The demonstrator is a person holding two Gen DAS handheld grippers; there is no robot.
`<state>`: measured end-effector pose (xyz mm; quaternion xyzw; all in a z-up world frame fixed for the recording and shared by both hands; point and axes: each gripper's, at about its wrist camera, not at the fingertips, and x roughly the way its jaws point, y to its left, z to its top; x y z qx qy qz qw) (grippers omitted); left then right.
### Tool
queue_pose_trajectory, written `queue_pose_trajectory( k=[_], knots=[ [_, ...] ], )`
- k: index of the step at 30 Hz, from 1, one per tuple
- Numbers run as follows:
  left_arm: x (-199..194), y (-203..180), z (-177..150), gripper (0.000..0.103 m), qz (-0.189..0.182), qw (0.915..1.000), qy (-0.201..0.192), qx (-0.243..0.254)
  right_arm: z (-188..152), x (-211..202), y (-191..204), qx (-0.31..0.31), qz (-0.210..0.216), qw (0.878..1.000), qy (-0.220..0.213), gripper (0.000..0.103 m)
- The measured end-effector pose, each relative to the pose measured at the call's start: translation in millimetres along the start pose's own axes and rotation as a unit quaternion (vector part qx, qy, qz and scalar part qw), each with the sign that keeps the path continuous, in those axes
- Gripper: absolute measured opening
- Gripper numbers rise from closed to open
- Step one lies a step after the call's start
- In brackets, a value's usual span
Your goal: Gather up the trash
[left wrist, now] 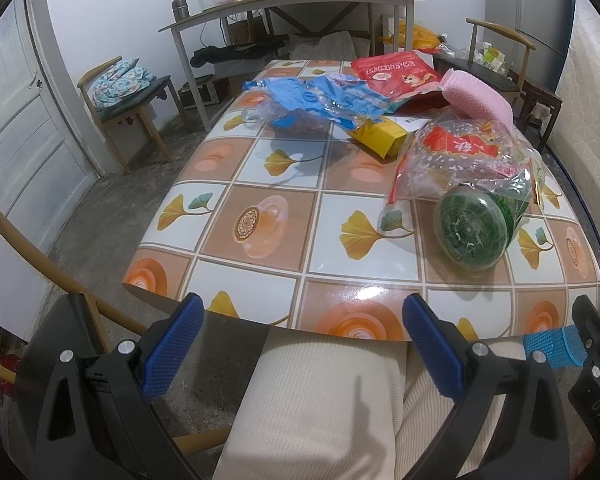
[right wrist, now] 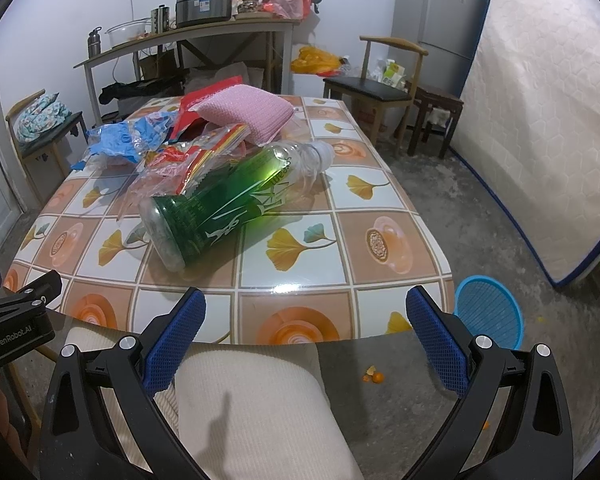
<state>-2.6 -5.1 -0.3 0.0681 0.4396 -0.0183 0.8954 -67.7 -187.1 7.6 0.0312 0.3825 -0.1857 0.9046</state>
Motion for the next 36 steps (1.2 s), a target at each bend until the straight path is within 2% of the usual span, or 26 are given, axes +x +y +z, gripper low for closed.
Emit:
queue_pose_trajectory(
  k=[36],
  knots=[
    [1.5,3.2,-2.1,0.097,0.000,1.0000,0.001,0.000,-3.1,2.4,1.1,0.002,0.000,1.000,0.004,0.096]
  ],
)
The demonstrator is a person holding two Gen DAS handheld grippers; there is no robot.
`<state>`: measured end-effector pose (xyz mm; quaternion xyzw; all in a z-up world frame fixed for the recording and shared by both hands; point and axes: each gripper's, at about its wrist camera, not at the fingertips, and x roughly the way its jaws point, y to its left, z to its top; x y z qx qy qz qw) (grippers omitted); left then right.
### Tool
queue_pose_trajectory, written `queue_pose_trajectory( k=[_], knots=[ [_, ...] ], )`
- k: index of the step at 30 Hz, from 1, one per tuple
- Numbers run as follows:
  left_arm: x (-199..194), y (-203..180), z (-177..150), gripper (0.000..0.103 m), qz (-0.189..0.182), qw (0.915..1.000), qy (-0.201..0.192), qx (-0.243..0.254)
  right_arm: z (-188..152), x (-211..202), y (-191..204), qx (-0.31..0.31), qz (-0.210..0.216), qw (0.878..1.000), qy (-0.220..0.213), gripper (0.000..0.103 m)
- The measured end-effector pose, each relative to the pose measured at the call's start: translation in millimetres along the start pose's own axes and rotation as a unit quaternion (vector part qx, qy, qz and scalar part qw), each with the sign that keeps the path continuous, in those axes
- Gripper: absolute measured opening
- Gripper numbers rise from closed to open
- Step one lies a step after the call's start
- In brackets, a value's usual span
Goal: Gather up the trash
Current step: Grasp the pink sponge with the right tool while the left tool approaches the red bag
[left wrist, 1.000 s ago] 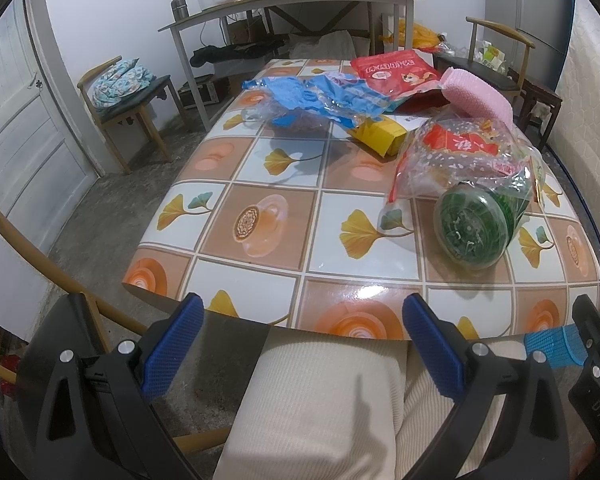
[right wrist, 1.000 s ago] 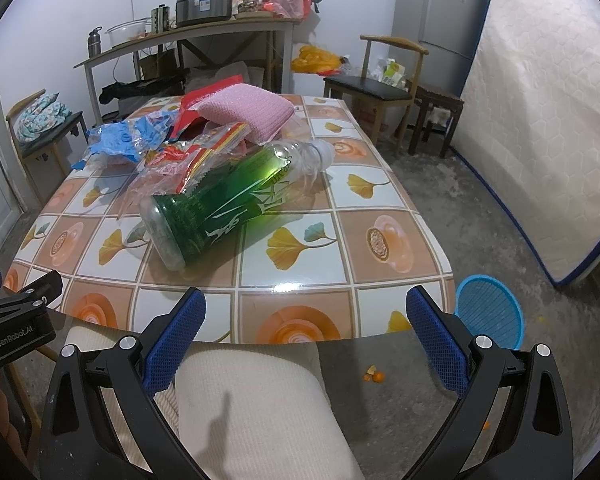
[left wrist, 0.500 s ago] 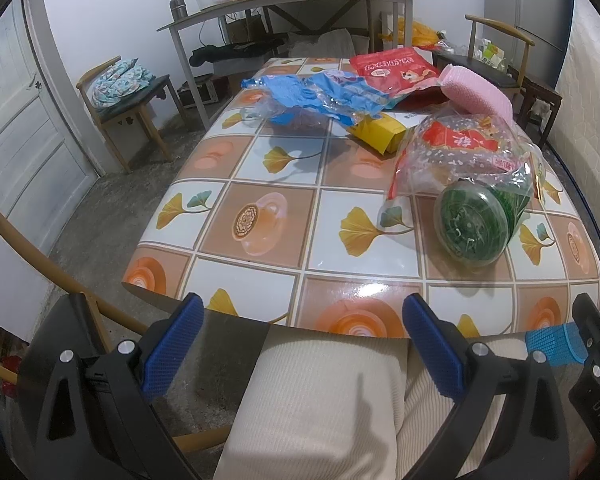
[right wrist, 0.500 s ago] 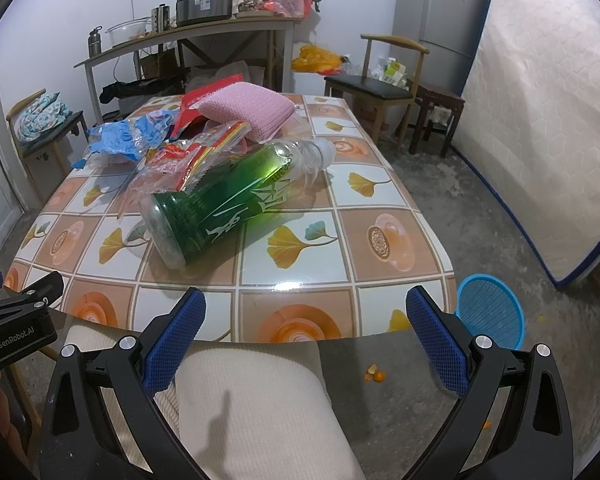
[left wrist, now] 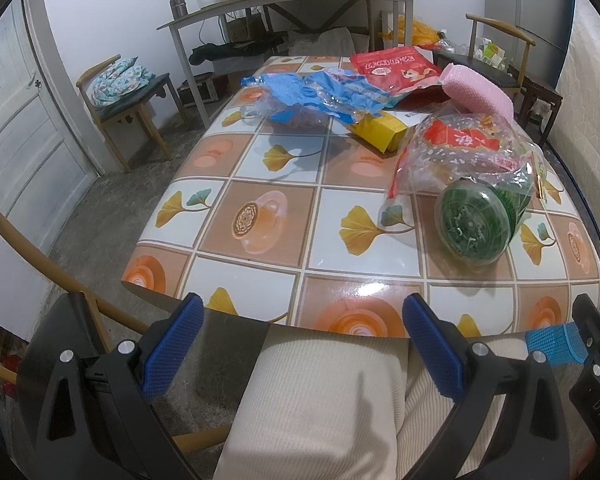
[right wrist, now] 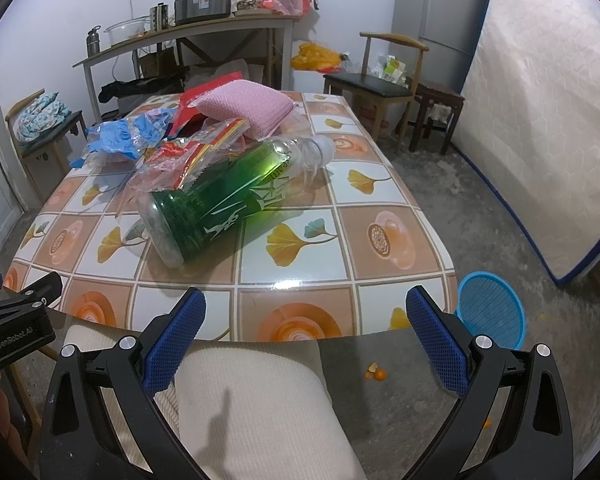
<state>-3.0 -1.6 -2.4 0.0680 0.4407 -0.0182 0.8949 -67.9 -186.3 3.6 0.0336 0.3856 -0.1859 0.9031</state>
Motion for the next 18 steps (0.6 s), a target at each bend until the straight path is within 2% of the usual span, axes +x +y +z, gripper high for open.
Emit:
queue_pose_trajectory(
  k=[8,15,18],
  knots=[
    [10.8,7.5,1.1,0.097,-0.010,0.9999,0.004,-0.007,8.0,9.6,-2.3,0.002,-0.009,1.000,0.005,0.096],
    [23.7,19.3,24.9,0.097,-0.020,0.9995,0.003,-0.023,32.8,22.0,-9.1,0.006,-0.012,1.000,0.002,0.096],
    [25.3,22.7,39.5,0.097,-0.037,0.9991,-0.016,-0.016,47.0,27.2,-12.8,0.011,-0.009,1.000,-0.003,0.096]
  ],
)
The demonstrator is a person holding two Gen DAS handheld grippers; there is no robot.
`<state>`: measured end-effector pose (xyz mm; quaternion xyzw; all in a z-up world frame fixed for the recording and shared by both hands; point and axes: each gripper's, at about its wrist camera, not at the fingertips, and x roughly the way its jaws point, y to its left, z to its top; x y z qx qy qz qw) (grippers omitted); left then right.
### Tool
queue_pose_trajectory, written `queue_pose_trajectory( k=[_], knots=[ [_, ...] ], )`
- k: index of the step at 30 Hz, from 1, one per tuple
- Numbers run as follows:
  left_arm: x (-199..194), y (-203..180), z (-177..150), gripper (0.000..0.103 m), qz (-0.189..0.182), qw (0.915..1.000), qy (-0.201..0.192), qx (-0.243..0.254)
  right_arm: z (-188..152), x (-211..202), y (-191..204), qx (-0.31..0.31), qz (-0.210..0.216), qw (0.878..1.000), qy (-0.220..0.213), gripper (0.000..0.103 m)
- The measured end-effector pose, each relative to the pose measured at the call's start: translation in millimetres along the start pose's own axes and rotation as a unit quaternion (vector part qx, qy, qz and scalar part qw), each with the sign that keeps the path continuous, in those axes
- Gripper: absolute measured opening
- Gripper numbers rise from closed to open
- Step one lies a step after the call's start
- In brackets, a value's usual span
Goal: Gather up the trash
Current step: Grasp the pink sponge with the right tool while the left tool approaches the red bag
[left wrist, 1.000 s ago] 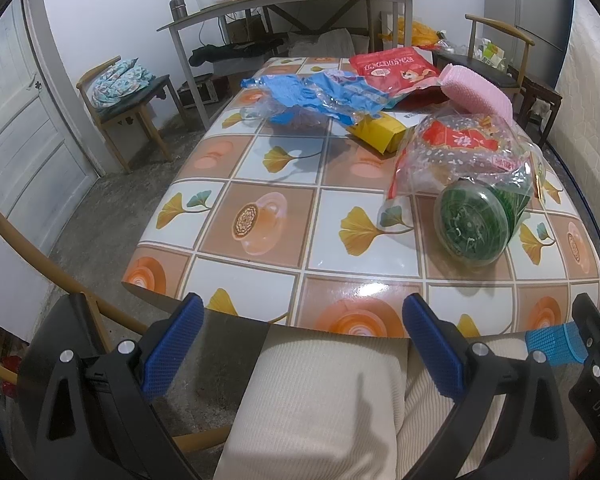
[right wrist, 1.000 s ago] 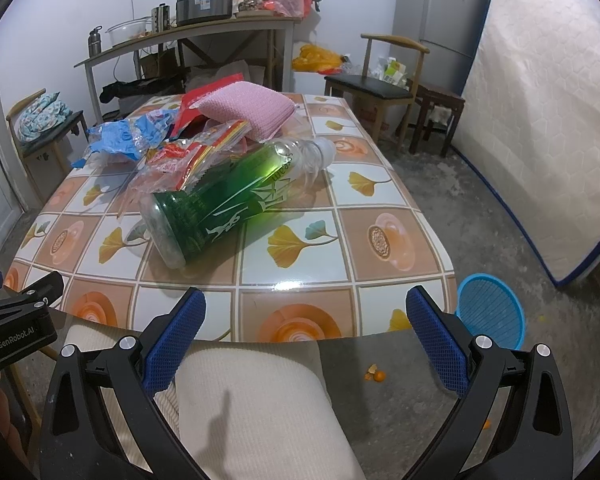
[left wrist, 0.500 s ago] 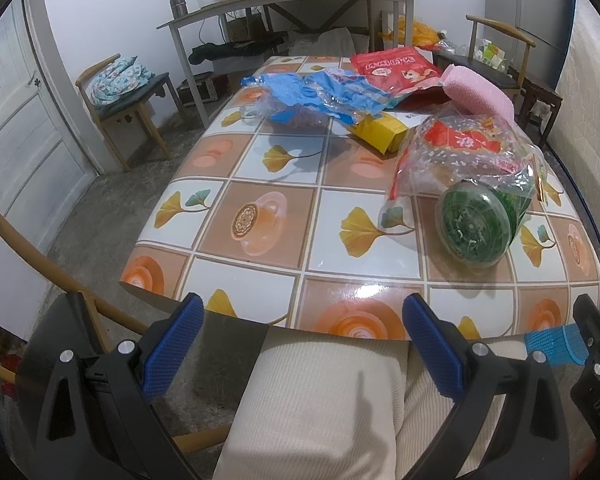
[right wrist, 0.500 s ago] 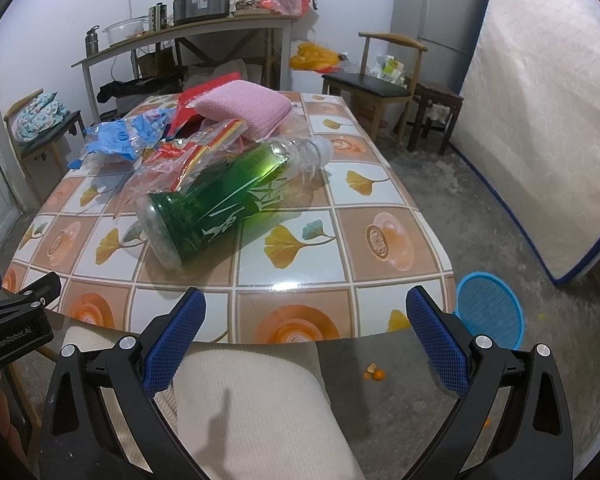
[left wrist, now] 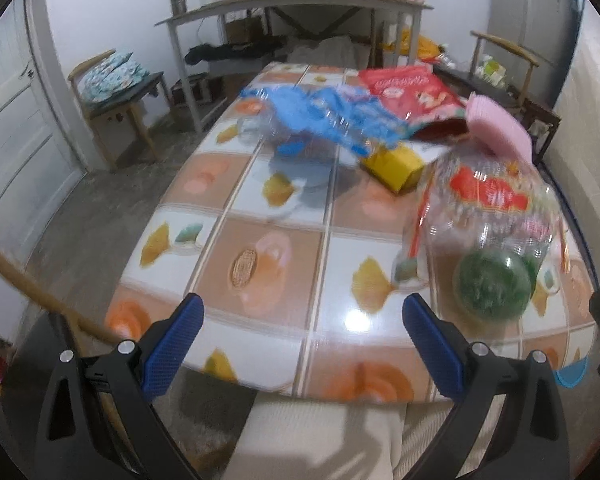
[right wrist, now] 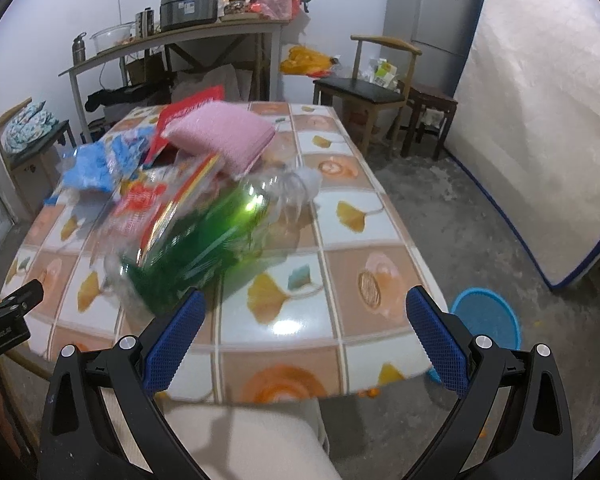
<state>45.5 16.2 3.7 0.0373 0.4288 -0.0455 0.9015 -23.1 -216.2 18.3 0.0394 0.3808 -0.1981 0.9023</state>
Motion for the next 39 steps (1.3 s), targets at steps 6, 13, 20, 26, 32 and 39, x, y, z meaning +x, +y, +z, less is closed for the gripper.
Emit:
queue_pose_trajectory(
  k=[6,13,20,26,32,39],
  knots=[
    [-11.0,2.3,29.7,0.097,-0.126,0.9892,-0.067,0.032,27.5,6.2,-11.4,0.016,0.029,0.999,-0.027,0.096],
    [-22.2,5.6,54.6,0.097,-0.294,0.9512,-0.091,0.026,50.0,14.6,-25.9,0.047,0.056,0.997,-0.019,0.096],
    [-23.3,-18.2,65.2,0.097,-0.326,0.9381,-0.090,0.075,65.9,26.1,-34.0,0.063,0.097,0.993,-0.005,0.096],
    [-6.3,-27.2,67.9,0.097,-0.328,0.9405,-0.054,0.071,107.5,51.7,-29.0,0.031,0.211,0.977,0.016,0.096],
    [8.3,-14.4,66.7,0.097,-0.331,0.9430,-0.029,0.024,160.8,91.1,10.4,-0.107,0.271,0.956,0.025,0.096],
    [19.0,2.7,63.9,0.097,-0.312,0.9499,-0.019,-0.012,174.6,137.7,75.8,-0.295,0.274,0.913,0.071,0.096]
  ],
)
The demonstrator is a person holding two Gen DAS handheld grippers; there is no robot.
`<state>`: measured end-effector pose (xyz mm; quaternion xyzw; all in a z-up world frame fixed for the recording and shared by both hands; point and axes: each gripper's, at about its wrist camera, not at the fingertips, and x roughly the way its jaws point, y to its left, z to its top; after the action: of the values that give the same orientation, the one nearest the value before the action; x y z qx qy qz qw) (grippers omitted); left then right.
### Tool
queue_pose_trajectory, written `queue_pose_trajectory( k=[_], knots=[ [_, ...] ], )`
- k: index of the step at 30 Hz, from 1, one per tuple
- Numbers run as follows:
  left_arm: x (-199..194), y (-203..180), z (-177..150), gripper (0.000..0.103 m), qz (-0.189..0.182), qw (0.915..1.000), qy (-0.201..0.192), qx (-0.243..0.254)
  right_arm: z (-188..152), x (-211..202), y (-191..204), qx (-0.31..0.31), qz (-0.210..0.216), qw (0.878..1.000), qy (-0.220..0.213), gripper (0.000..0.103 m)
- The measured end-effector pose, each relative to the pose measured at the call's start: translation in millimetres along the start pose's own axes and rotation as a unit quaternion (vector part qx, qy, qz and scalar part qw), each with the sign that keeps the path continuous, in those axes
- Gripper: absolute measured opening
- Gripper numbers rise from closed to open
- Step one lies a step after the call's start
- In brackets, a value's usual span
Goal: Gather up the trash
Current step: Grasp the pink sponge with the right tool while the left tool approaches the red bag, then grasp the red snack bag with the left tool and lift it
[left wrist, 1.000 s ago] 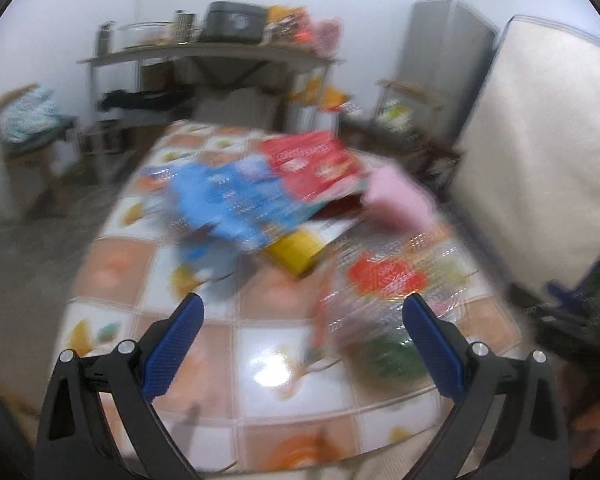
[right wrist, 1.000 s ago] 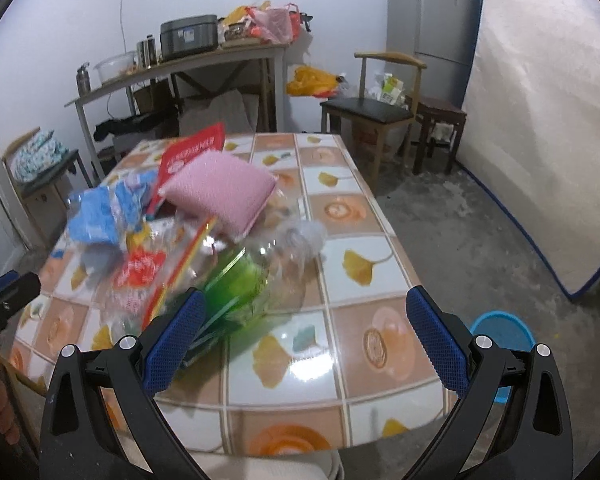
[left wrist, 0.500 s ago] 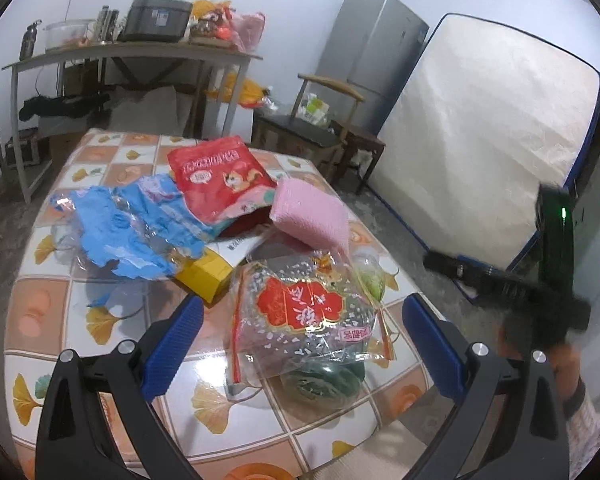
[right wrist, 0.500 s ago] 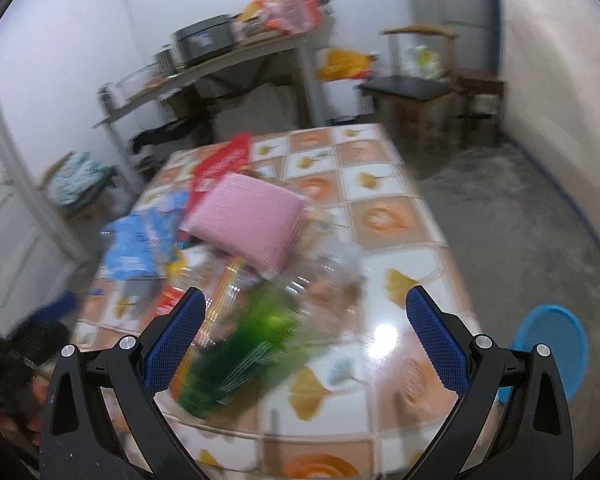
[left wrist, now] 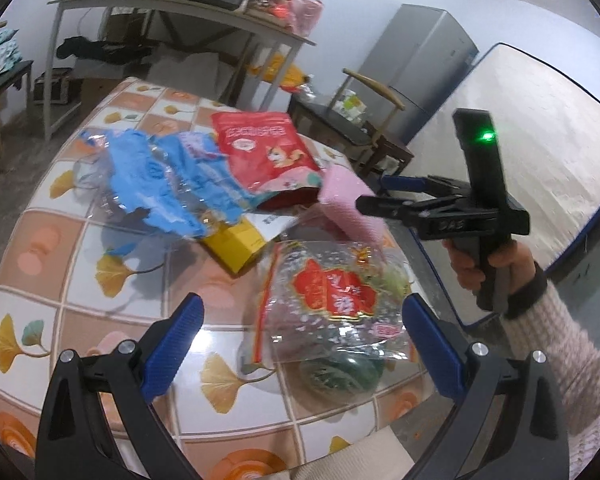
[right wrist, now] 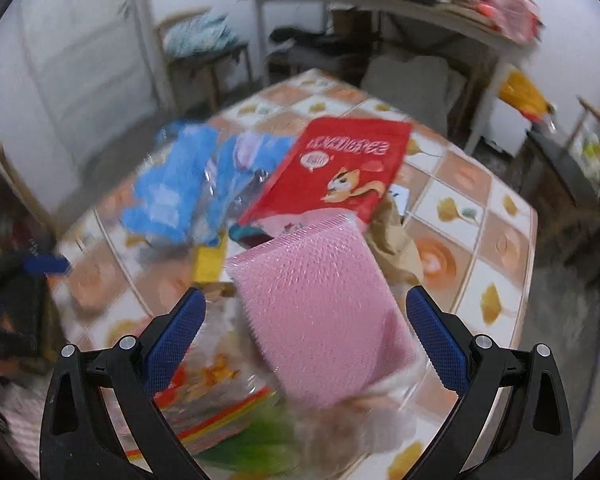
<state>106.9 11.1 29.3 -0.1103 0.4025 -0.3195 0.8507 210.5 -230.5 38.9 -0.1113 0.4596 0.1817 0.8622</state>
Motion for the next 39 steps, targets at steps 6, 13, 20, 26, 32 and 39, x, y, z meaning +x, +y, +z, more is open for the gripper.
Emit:
queue_pose_trajectory(
  k=[6,13,20,26,32,39],
  knots=[
    [-5.8,7.1,3.3,0.097,0.008,0.9999,-0.006,-0.005,1.9,31.2,4.7,-0.043,-0.025,0.998,0.036,0.096],
    [-15.7,12.1,19.0,0.096,0.012,0.9997,-0.022,0.003,2.6,26.0,2.5,-0.027,-0.023,0.999,0.017,0.082],
    [-22.2,29.5,50.8,0.088,0.034,0.9983,-0.045,-0.016,2.0,-3.6,-5.5,0.004,-0.035,0.999,-0.041,0.079],
    [7.8,32.3,109.3,0.086,0.032,0.9993,-0.006,-0.016,-7.7,-49.0,-31.6,0.096,-0.043,0.987,-0.124,0.078],
    [86.2,22.9,181.8,0.091,0.061,0.9940,0.082,-0.038,-33.3,-88.8,-49.3,0.191,-0.054,0.961,-0.193,0.078],
    [214.0,-43.1,213.4,0.091,0.161,0.9671,0.178,0.084,-59.9,-88.4,-62.0,0.262,-0.039,0.944,-0.199,0.078]
  ],
)
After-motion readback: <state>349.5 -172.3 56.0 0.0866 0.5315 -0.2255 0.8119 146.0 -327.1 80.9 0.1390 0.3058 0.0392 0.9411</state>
